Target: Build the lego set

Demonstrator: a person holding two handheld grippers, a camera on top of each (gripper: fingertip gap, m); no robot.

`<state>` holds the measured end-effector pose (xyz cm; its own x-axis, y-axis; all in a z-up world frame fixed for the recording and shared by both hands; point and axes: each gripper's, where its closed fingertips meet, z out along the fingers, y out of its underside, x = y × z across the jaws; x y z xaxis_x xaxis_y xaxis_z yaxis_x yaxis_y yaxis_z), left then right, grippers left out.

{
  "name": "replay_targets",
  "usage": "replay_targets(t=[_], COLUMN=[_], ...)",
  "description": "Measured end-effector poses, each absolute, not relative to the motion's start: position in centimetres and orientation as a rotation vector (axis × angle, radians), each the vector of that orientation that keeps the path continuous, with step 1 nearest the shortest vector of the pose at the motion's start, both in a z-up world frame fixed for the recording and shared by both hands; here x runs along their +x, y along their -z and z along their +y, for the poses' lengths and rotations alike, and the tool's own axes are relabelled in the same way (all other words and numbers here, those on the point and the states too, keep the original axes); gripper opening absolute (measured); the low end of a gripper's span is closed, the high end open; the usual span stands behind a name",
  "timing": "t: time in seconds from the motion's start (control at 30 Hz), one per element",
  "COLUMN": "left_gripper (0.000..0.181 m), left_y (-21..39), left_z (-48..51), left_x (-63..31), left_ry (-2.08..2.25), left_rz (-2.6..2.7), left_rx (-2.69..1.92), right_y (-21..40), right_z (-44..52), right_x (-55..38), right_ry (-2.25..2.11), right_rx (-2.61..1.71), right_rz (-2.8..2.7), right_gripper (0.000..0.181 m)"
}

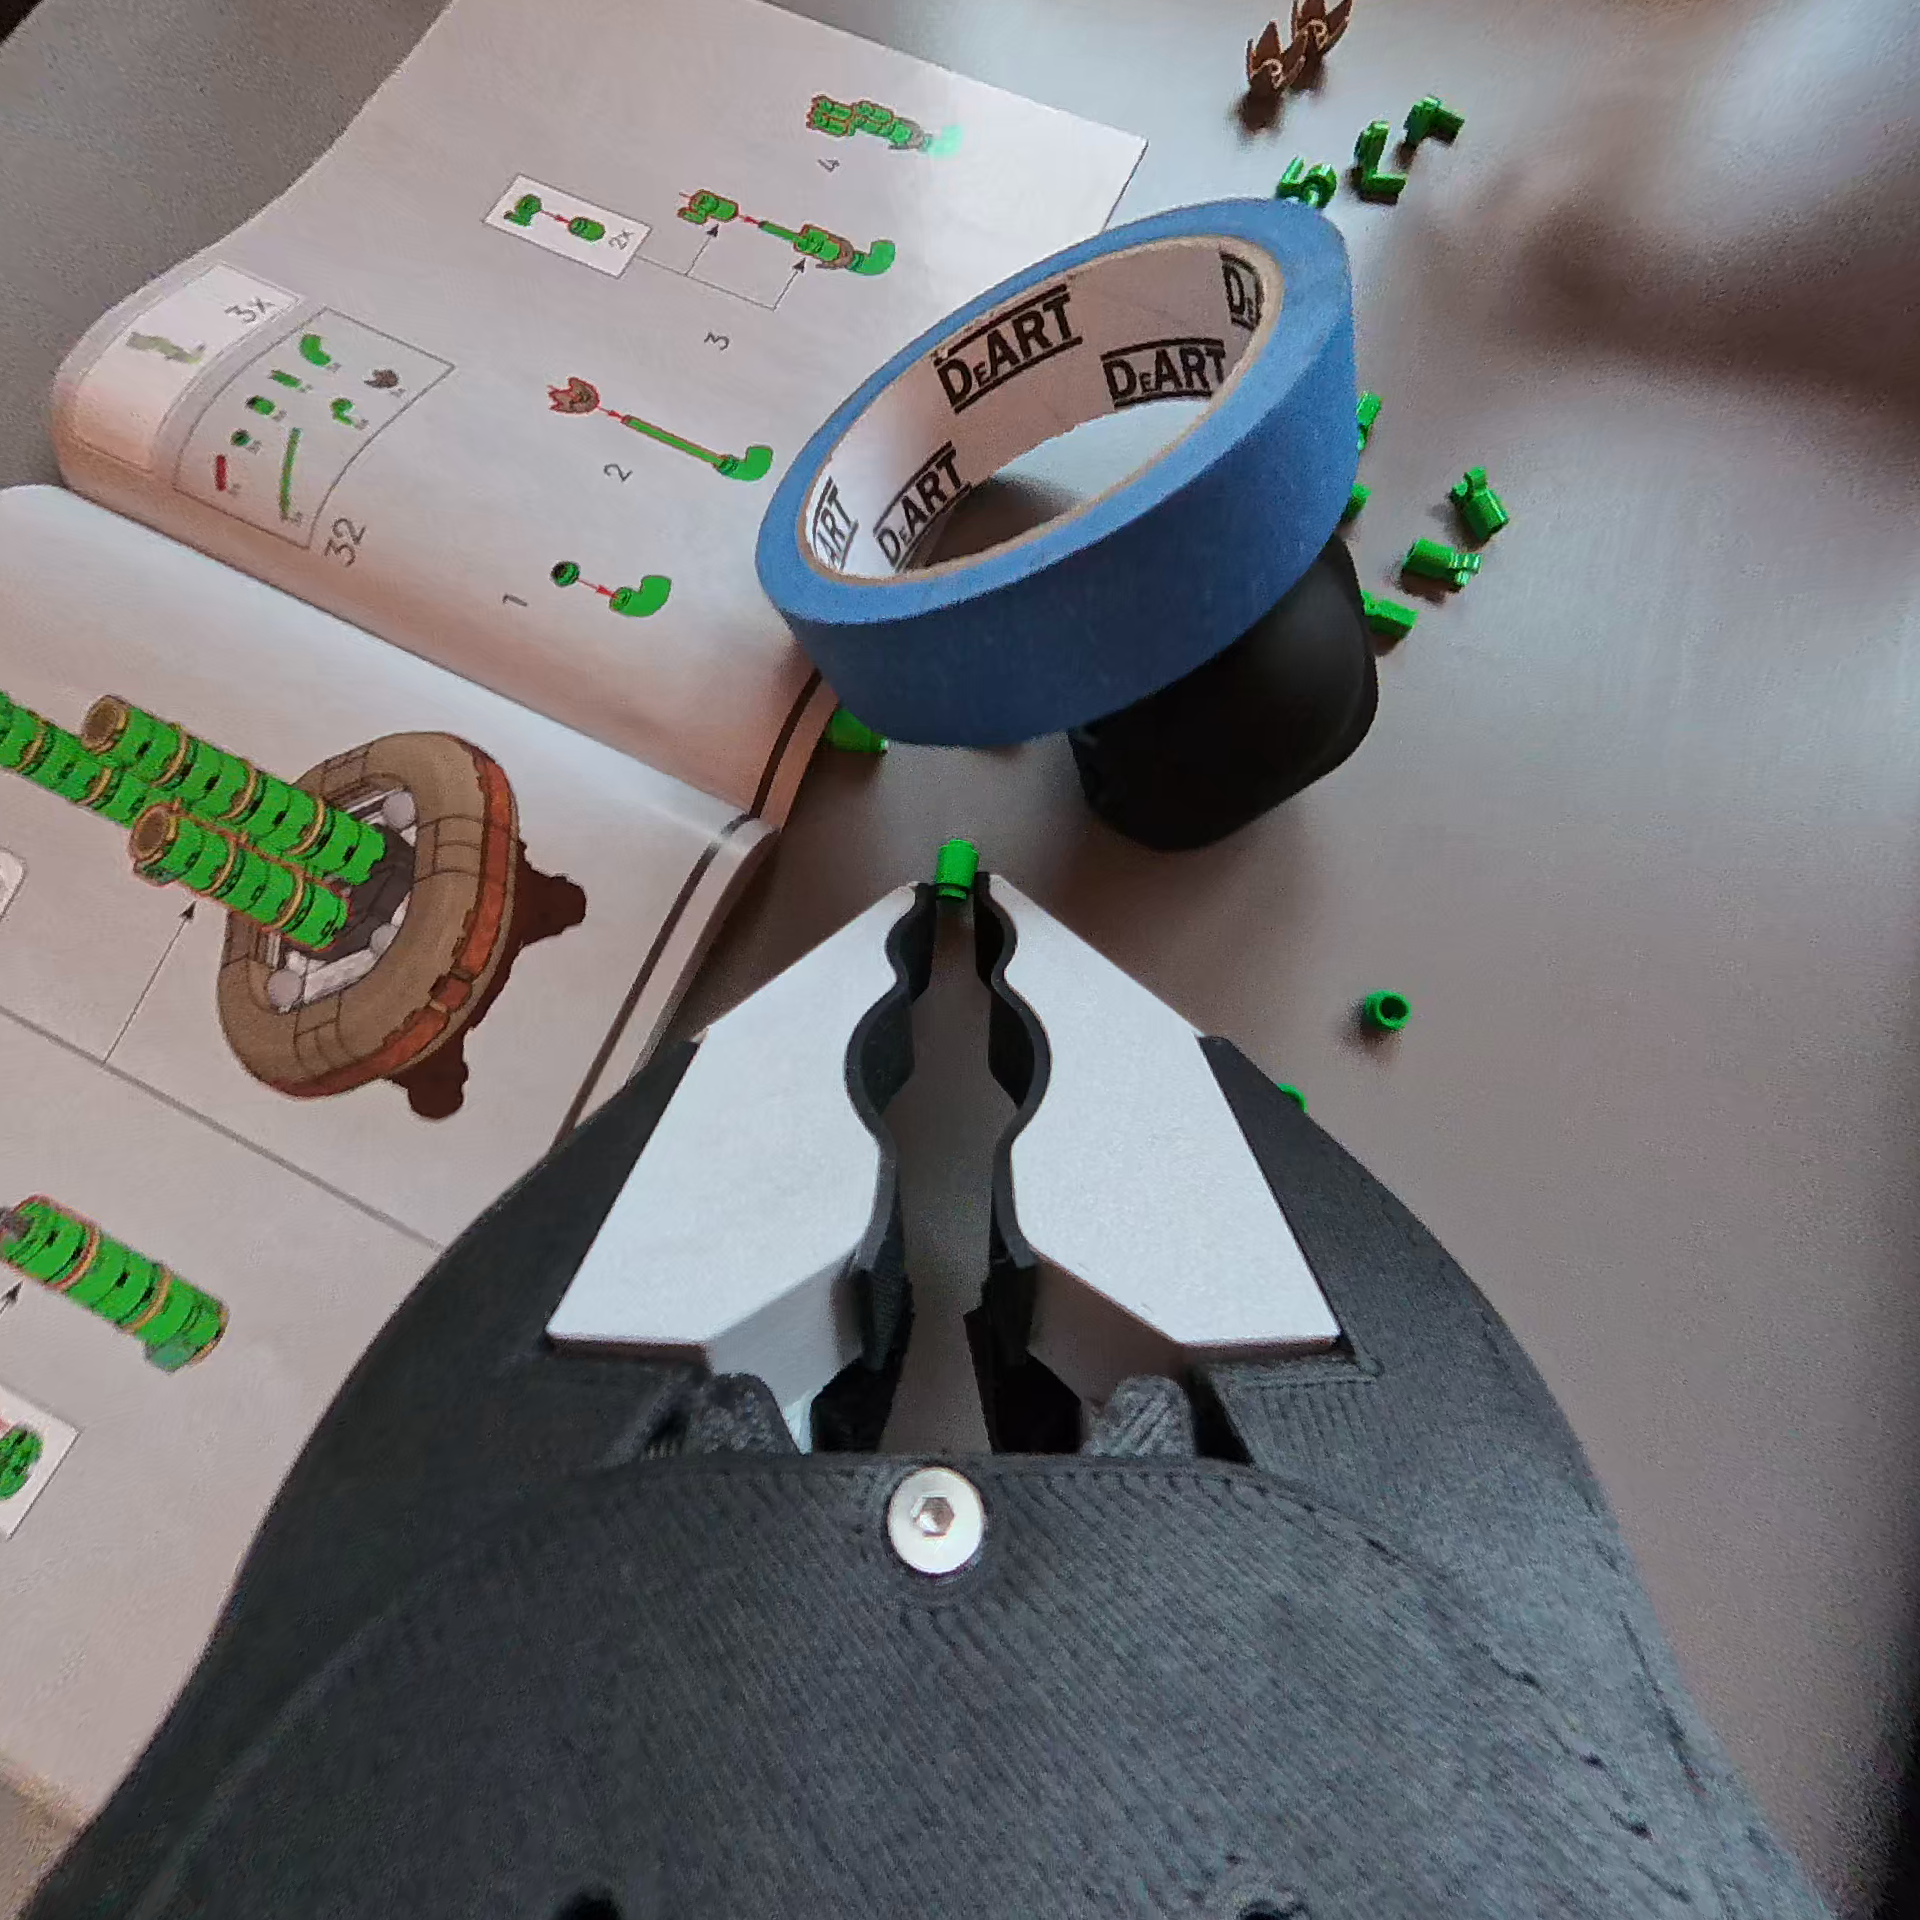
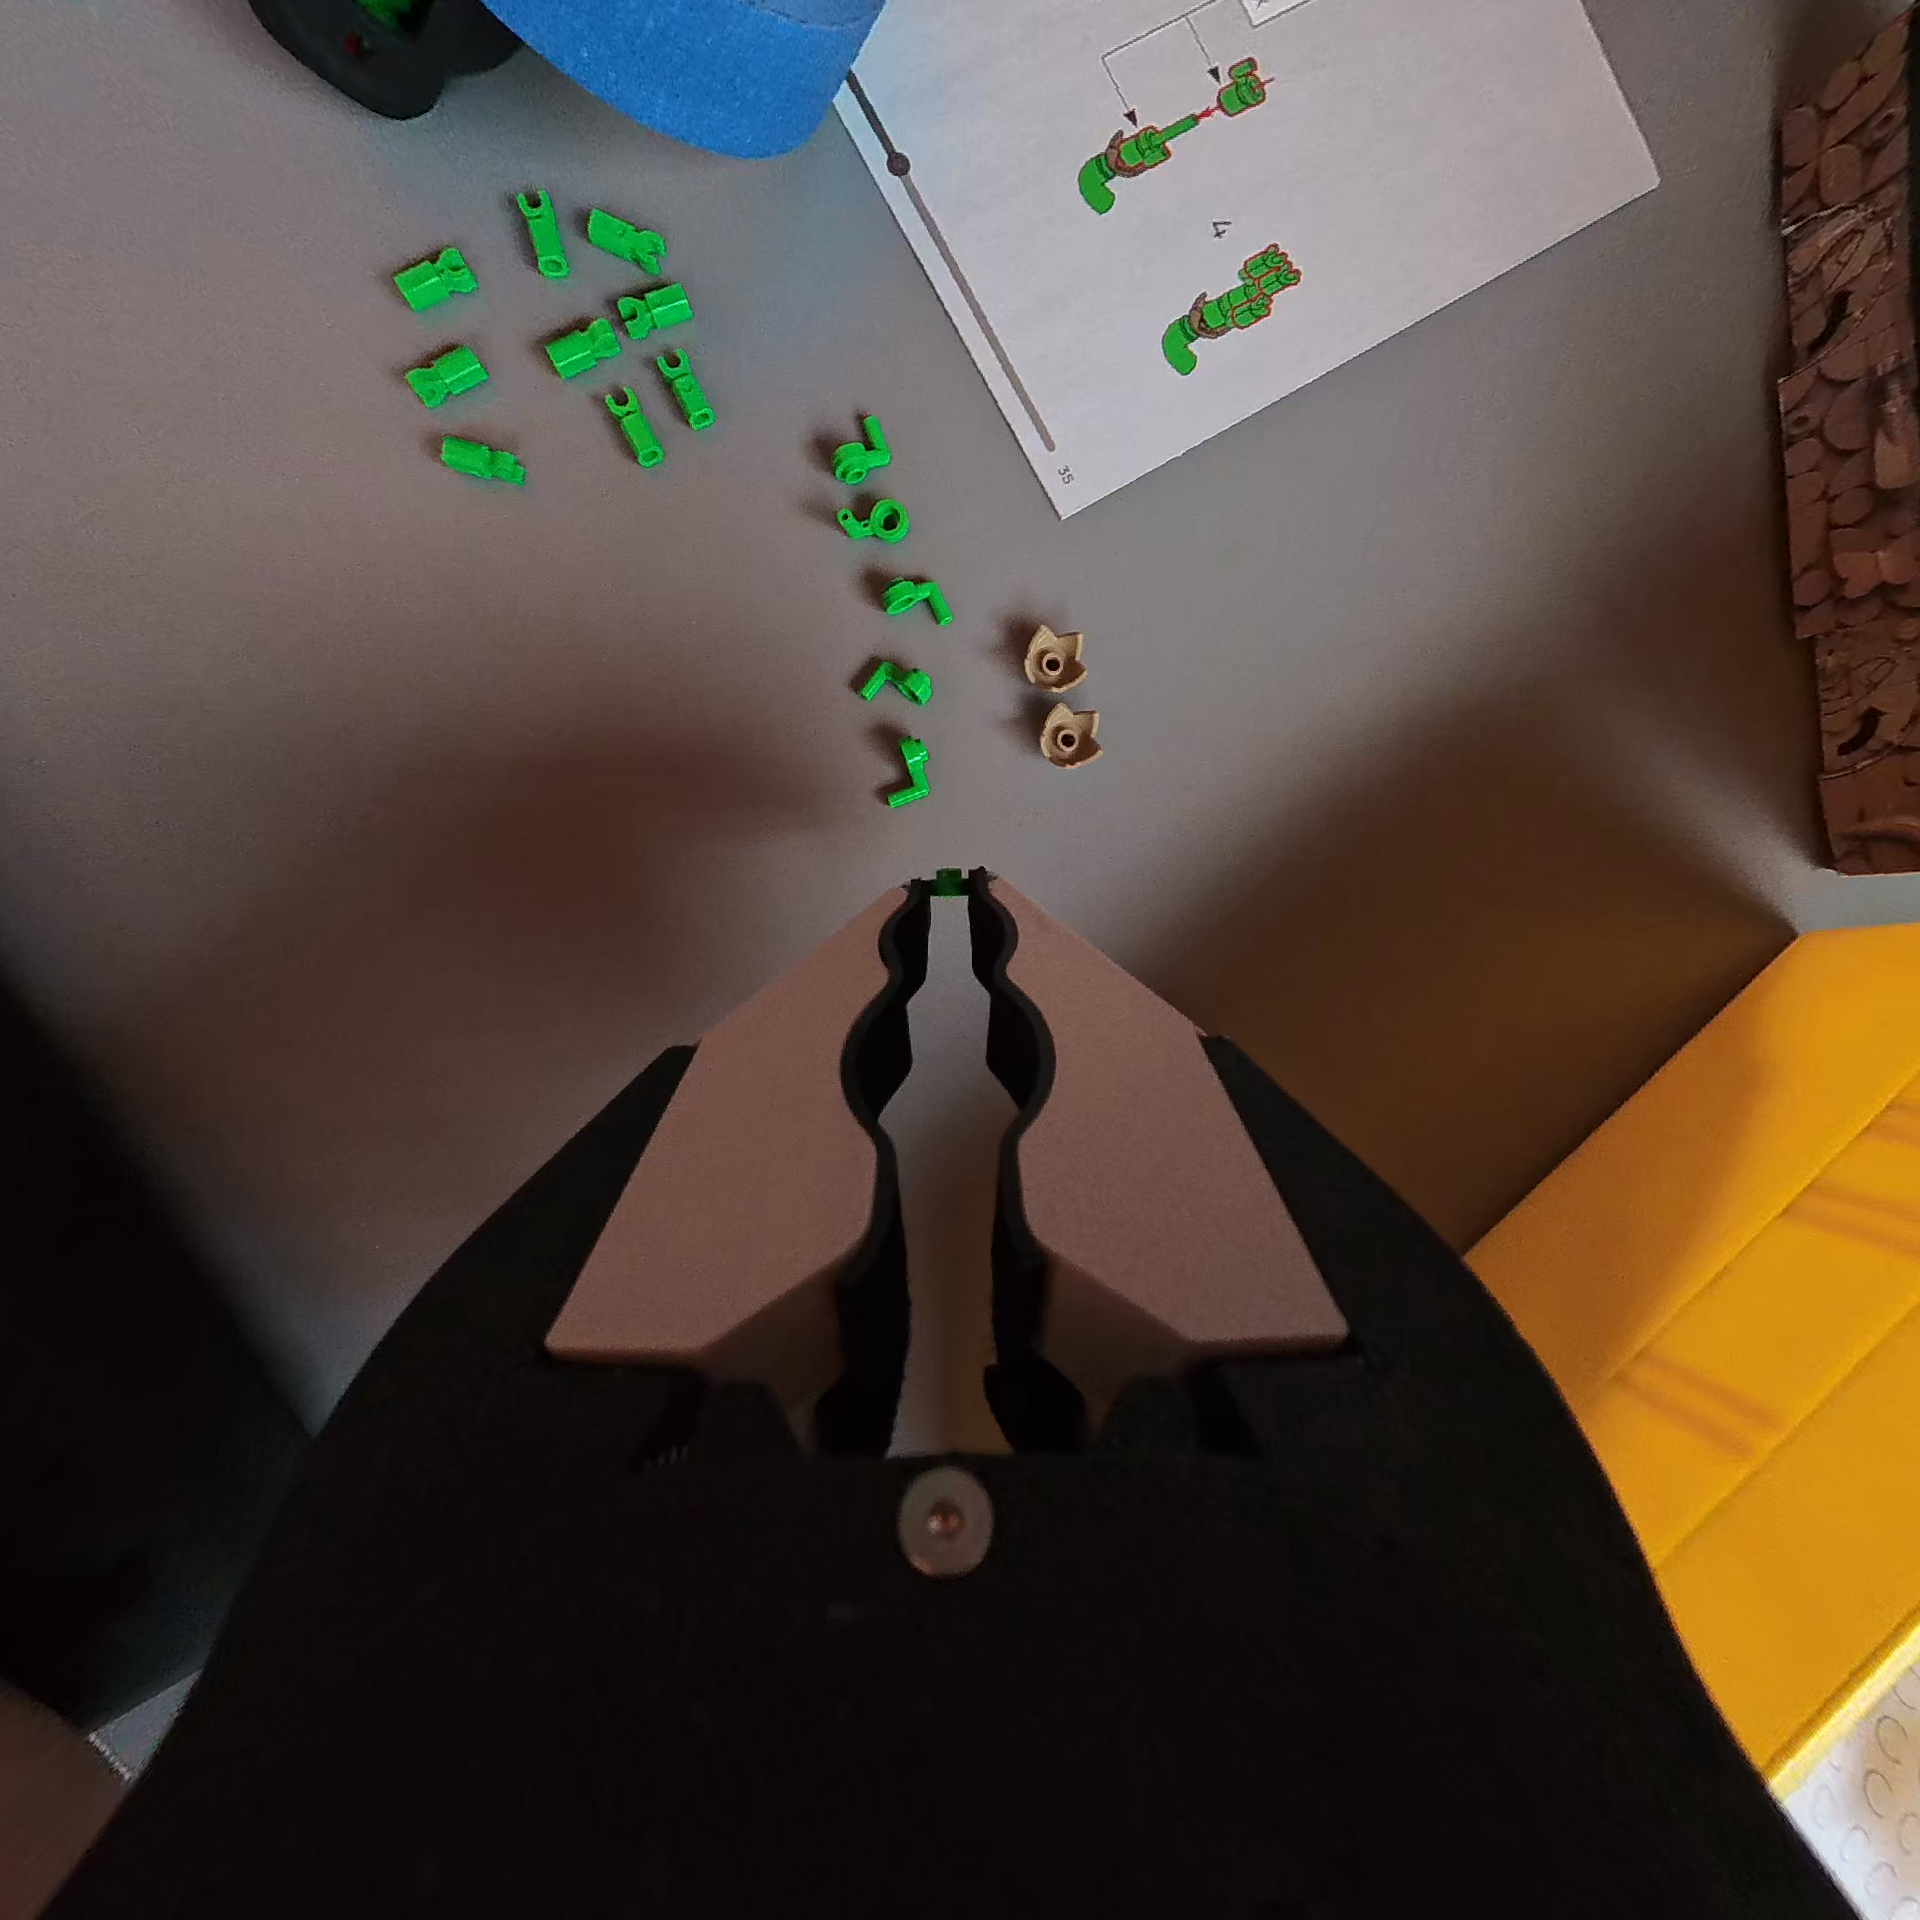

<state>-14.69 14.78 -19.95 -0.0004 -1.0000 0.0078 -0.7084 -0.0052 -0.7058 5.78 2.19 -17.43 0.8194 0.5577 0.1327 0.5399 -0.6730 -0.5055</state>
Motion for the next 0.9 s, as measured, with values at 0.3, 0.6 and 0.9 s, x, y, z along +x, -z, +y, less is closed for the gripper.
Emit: replay_targets(t=[0.3,0.6,0.9], left_gripper=[0.005,0.005,0.005], left_y=[15.3,10.4,10.7], left_z=[14.2,10.2,6.8], left_x=[-17.7,-18.0,-17.8], left_ry=[0.807,0.909,1.086], left_rz=[1.733,1.686,1.640], left_rx=[-1.779,-1.643,-1.692], right_y=[17.6,15.7,13.5], right_z=[2.4,4.3,3.2], right_x=[5.9,6.3,1.8], right_ry=[-0.058,-0.082,-0.043], right_rx=[-2.461,-2.476,-2.298], right_rz=[-0.803,-0.758,-0.942], right_gripper=[0.006,0.006,0.006])
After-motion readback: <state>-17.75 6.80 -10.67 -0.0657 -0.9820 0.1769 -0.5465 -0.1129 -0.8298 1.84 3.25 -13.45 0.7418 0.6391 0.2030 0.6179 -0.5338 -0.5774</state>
